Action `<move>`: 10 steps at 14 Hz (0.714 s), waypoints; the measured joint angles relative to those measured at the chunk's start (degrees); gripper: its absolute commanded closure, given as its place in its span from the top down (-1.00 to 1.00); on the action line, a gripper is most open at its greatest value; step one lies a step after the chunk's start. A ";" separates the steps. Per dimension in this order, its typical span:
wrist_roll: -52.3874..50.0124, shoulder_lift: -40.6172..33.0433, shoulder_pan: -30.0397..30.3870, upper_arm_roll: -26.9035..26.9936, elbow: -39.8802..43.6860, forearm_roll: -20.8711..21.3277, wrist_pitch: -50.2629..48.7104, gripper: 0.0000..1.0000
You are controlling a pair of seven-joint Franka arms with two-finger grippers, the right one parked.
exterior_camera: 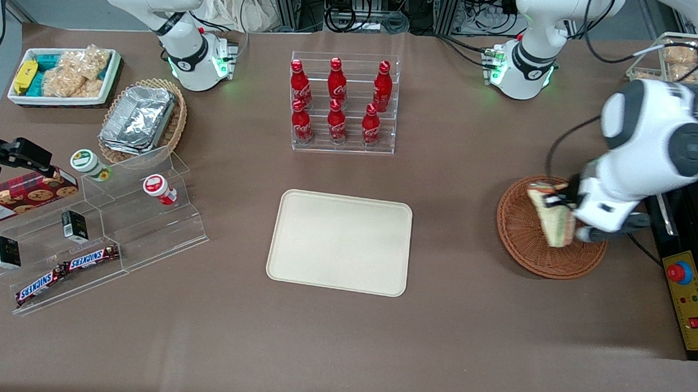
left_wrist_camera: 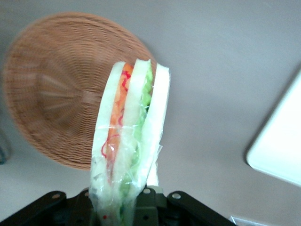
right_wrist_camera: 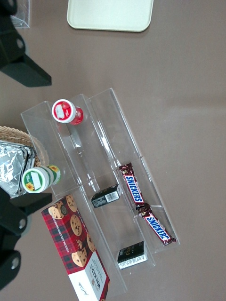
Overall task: Place sandwich from basket to tray
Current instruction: 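Lift the sandwich out of the basket with the left gripper, then carry the sandwich over the cream tray and lower it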
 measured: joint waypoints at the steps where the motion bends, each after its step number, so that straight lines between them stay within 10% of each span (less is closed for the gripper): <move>1: -0.75 1.20 -1.00 -2.52 0.17 -1.15 2.58 -1.00; 10: -5.74 18.81 -14.69 -7.14 5.56 4.54 20.54 -1.00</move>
